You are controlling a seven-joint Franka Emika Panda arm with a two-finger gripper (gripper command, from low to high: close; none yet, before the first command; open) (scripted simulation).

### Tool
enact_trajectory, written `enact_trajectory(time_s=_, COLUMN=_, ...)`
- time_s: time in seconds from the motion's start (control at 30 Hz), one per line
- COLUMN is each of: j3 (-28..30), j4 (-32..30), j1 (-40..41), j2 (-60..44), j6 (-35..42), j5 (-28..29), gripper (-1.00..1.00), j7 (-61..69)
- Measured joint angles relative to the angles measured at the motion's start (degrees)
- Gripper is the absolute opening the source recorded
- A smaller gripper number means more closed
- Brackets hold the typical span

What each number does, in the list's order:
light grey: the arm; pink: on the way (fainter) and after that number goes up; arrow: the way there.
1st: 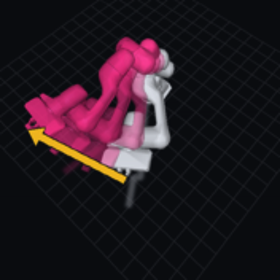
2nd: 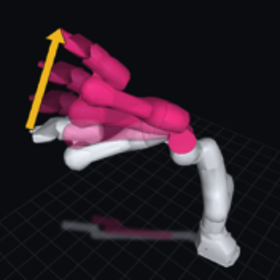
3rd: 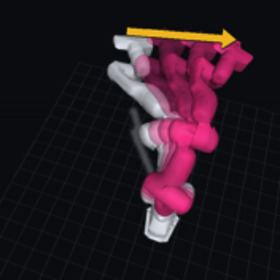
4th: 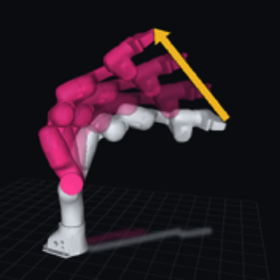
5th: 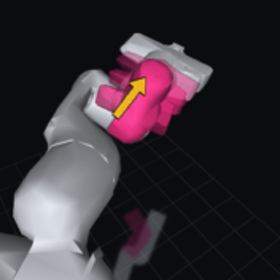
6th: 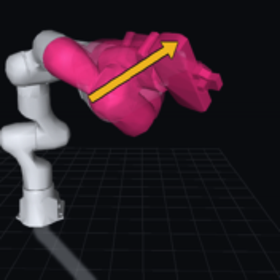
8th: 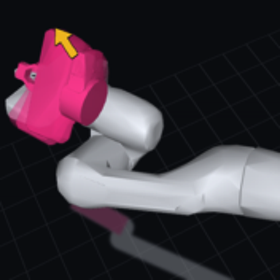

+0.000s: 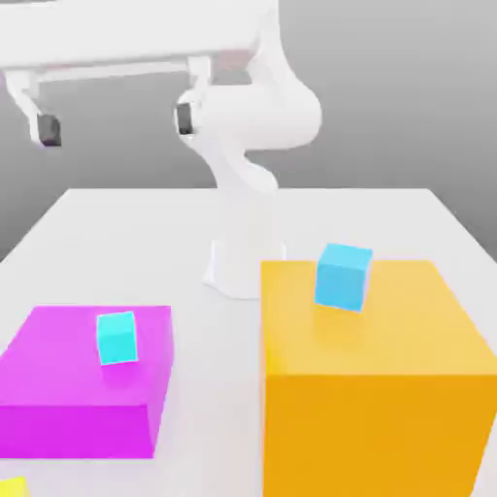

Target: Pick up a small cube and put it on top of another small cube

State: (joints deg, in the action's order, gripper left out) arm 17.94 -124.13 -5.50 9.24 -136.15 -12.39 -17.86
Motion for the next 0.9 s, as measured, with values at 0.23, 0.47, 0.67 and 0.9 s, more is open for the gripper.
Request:
enact_trajectory(time_s=0.23, j3=1.8, j4=3.1, j1=3.6, j2=-14.6, j6=-1.6, j5=-5.7, gripper=0.0, j7=11.6)
enact_trajectory(time_s=0.47, j3=2.0, j4=5.7, j1=7.5, j2=-27.2, j6=-3.9, j5=-7.3, gripper=0.0, j7=20.0)
enact_trajectory(time_s=0.67, j3=2.3, j4=8.0, j1=11.5, j2=-38.7, j6=-7.2, j5=-5.7, gripper=0.0, j7=26.1)
enact_trajectory(time_s=0.9, j3=-0.6, j4=10.0, j1=14.3, j2=-46.6, j6=-12.5, j5=-8.1, gripper=-1.0, j7=28.7)
